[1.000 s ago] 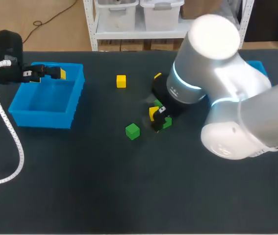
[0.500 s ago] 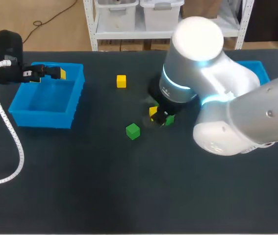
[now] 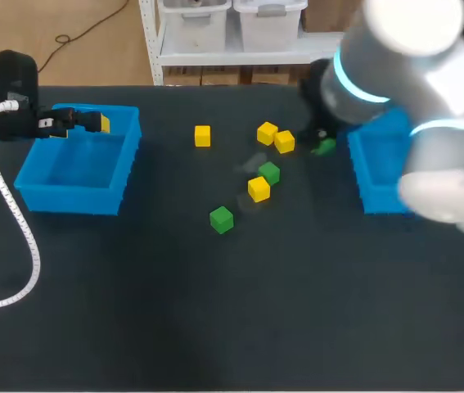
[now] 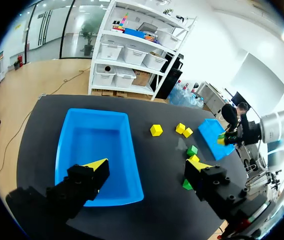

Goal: Put the green cubes in the right bin and the yellow cubes in the left bin.

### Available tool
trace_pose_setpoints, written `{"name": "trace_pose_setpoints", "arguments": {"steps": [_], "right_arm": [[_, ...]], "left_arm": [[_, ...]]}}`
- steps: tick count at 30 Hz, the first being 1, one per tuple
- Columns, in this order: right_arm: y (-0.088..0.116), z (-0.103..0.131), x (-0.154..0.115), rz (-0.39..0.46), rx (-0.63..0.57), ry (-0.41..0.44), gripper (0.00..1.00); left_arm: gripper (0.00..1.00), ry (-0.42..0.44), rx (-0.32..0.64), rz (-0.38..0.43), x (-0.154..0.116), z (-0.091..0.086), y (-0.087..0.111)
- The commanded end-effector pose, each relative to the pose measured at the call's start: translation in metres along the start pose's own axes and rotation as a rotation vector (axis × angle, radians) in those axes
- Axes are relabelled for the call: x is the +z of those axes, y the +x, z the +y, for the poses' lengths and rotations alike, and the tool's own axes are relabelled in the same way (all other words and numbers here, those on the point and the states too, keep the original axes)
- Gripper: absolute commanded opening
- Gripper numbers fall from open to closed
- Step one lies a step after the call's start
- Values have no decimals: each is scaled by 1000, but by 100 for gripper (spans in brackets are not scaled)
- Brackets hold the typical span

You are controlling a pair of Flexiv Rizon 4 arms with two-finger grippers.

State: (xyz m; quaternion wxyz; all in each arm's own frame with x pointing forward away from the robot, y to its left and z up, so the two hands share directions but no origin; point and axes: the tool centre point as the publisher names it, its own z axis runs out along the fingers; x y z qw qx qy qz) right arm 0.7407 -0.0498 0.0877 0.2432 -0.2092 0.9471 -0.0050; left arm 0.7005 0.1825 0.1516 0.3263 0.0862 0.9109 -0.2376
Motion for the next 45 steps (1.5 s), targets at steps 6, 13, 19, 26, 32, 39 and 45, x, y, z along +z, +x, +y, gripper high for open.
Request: {"name": "trace_pose_setpoints", "arguments": {"steps": [6, 13, 19, 26, 32, 39, 45], "right_arm": [[27, -77, -14, -101, 180, 107, 0], [58, -112, 8, -24, 278, 161, 0], [66, -132, 12, -11, 333, 186, 100], [41, -106, -9, -95, 269, 115, 100], [15, -33, -25, -171, 75, -41, 100], [4, 51, -31, -219, -264, -220, 100], [-3, 102, -30, -188, -382, -259, 100]], "left_arm": [[100, 10, 2, -7, 0, 2, 1], [100, 10, 2, -7, 0, 2, 1], [100, 10, 2, -7, 0, 2, 1], [100, 10, 2, -7, 0, 2, 1], [100, 10, 2, -7, 0, 2, 1], [100, 10, 2, -7, 0, 2, 1], [100, 10, 2, -7, 0, 2, 1]]}}
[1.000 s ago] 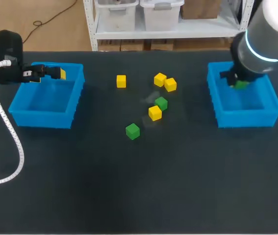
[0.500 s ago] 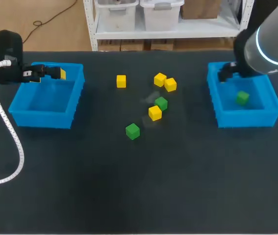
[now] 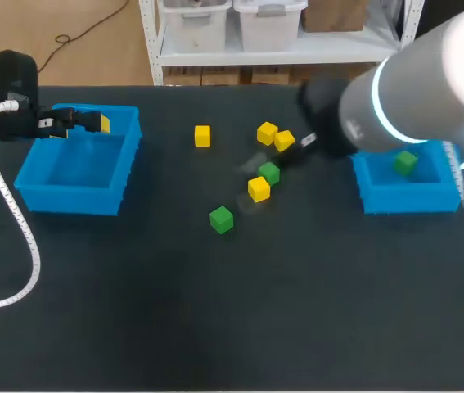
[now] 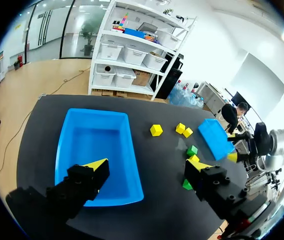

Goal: Put the green cubes in the right bin and the yellow cubes in the left bin.

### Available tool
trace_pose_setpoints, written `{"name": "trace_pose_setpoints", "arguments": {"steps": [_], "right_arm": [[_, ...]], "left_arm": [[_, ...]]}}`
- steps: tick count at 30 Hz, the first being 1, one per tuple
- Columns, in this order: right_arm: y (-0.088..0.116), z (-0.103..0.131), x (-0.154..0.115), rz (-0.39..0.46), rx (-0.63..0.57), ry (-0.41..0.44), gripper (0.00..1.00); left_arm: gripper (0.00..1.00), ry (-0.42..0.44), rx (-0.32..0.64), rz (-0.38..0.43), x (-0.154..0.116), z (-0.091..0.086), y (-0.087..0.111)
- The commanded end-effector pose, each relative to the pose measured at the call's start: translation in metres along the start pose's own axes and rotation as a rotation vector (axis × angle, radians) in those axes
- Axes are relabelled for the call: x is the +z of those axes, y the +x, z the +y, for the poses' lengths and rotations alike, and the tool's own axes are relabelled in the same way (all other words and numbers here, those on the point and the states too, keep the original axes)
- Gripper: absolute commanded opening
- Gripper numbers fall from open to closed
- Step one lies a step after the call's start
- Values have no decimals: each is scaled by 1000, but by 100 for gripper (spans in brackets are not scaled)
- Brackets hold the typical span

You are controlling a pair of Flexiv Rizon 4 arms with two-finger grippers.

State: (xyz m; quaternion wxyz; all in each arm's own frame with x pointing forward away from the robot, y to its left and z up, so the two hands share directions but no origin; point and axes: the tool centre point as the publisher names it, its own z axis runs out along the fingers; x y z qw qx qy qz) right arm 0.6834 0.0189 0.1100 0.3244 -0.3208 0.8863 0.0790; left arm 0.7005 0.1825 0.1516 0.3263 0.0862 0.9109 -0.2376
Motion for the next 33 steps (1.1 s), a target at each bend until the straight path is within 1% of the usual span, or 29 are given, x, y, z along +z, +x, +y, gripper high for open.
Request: {"name": "trace_pose_setpoints", "arguments": {"steps": [1, 5, 11, 17, 24, 33], "right_arm": [[-13, 22, 17, 40, -172, -104, 100], [-14, 48, 27, 70, -157, -100, 100], [-3, 80, 35, 127, -140, -90, 100], [6, 111, 42, 153, -168, -78, 100], [20, 128, 64, 201, -176, -80, 100], [26, 129, 90, 246, -171, -116, 100]], "left_arm": [[100, 10, 2, -7, 0, 2, 1], [100, 10, 2, -7, 0, 2, 1], [100, 10, 2, -7, 0, 2, 1], [100, 10, 2, -7, 0, 2, 1], [100, 10, 2, -7, 0, 2, 1], [100, 10, 2, -7, 0, 2, 1]]}}
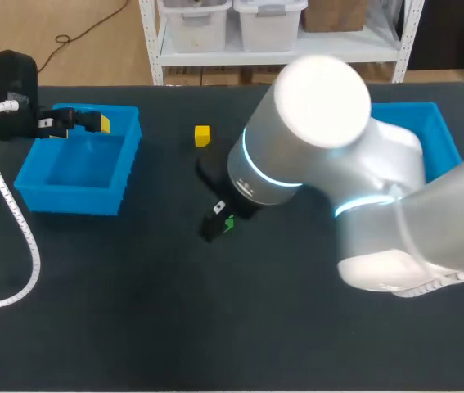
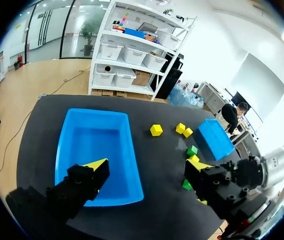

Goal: Put the green cubes in the right bin and the yellow cubes in the left bin.

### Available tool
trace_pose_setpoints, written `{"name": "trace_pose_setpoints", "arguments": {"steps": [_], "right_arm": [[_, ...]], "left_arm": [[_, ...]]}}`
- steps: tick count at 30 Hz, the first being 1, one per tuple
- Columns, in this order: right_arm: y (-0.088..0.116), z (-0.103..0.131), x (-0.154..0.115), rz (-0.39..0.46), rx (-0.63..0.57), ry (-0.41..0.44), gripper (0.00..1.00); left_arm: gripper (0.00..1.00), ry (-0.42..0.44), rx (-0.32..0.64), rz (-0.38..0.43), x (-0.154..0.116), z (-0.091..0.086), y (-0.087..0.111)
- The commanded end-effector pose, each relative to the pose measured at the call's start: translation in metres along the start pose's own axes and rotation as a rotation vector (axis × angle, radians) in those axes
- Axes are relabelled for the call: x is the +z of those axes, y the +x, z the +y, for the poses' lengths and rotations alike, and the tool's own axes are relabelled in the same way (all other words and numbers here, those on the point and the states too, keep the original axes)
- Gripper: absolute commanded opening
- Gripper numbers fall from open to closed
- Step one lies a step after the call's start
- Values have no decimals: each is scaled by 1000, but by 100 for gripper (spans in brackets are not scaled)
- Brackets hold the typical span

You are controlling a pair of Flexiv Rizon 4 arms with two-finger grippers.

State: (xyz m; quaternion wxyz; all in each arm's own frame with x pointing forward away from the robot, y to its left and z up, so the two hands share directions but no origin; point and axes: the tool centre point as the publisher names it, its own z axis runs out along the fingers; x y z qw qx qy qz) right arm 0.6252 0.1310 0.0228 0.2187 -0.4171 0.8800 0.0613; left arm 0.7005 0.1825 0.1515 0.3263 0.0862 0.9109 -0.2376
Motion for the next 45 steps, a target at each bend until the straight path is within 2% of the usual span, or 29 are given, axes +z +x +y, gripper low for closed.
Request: {"name": "trace_pose_setpoints", "arguments": {"steps": [1, 11, 13, 14, 19, 23, 31, 34, 38, 42, 45], "right_arm": [[-7, -3, 15, 36, -1, -18, 100], [-1, -10, 46, 94, 8, -4, 100], [-2, -11, 49, 98, 13, 20, 10], [-2, -11, 50, 98, 14, 17, 0], [-4, -16, 47, 99, 23, 56, 0], [-6, -24, 34, 80, 30, 82, 0], [-14, -64, -29, -45, 87, 105, 0], [-19, -96, -62, -124, 153, 138, 0], [-18, -156, -102, -212, 294, 219, 0], [1, -216, -123, -237, 447, 304, 0], [21, -249, -123, -216, 532, 335, 0]], "left_arm": [[100, 10, 2, -7, 0, 2, 1], [100, 10, 2, -7, 0, 2, 1], [100, 10, 2, -7, 0, 2, 1], [100, 10, 2, -7, 0, 2, 1], [100, 10, 2, -7, 0, 2, 1], [100, 10, 2, -7, 0, 2, 1], [100, 10, 2, -7, 0, 2, 1], [100, 10, 2, -7, 0, 2, 1], [100, 10, 2, -7, 0, 2, 1], [100, 10, 2, -7, 0, 2, 1], [100, 10, 2, -7, 0, 2, 1]]}}
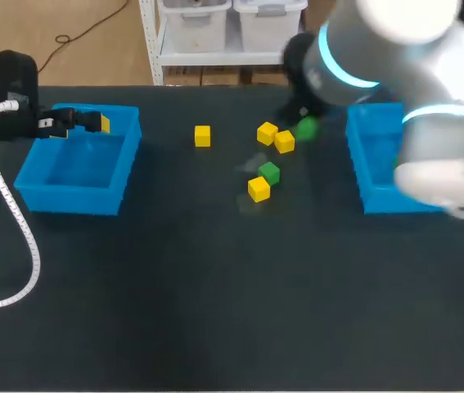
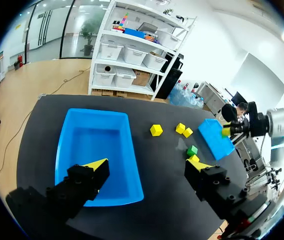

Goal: Put the green cubes in the right bin and the yellow cubes in the left bin.

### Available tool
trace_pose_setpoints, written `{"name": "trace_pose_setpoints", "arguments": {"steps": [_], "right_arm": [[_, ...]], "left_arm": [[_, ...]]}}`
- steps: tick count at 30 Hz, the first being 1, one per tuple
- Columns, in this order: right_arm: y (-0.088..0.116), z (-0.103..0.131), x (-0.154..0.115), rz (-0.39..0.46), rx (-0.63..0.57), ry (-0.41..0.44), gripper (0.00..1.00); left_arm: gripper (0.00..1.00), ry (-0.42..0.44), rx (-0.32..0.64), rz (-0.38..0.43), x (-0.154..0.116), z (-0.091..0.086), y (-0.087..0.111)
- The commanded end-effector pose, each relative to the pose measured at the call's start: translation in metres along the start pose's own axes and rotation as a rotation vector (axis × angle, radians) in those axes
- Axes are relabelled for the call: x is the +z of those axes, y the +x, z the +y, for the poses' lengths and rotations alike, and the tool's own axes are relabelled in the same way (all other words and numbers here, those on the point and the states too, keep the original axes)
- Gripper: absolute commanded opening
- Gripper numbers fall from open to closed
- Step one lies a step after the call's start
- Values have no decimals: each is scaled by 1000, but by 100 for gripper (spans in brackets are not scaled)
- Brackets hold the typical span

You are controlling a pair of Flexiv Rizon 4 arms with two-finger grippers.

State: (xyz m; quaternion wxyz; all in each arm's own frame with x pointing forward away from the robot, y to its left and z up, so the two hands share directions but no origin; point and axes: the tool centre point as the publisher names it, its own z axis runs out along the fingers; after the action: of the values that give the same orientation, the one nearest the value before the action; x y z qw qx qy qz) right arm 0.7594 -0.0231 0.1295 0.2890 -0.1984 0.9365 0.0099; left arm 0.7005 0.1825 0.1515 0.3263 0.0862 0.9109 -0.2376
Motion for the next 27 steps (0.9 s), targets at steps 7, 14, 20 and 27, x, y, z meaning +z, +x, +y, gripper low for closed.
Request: {"name": "trace_pose_setpoints", "arguments": {"steps": [7, 14, 20, 27], "right_arm": [[41, -116, 0, -66, 272, 145, 0], [74, -138, 14, -3, 315, 163, 0], [84, -139, 17, -7, 303, 144, 100], [78, -153, -5, -88, 228, 108, 100]], "left_arm": [[100, 10, 2, -7, 0, 2, 1], [100, 10, 2, -7, 0, 2, 1], [100, 10, 2, -7, 0, 2, 1], [100, 10, 2, -7, 0, 2, 1]]}}
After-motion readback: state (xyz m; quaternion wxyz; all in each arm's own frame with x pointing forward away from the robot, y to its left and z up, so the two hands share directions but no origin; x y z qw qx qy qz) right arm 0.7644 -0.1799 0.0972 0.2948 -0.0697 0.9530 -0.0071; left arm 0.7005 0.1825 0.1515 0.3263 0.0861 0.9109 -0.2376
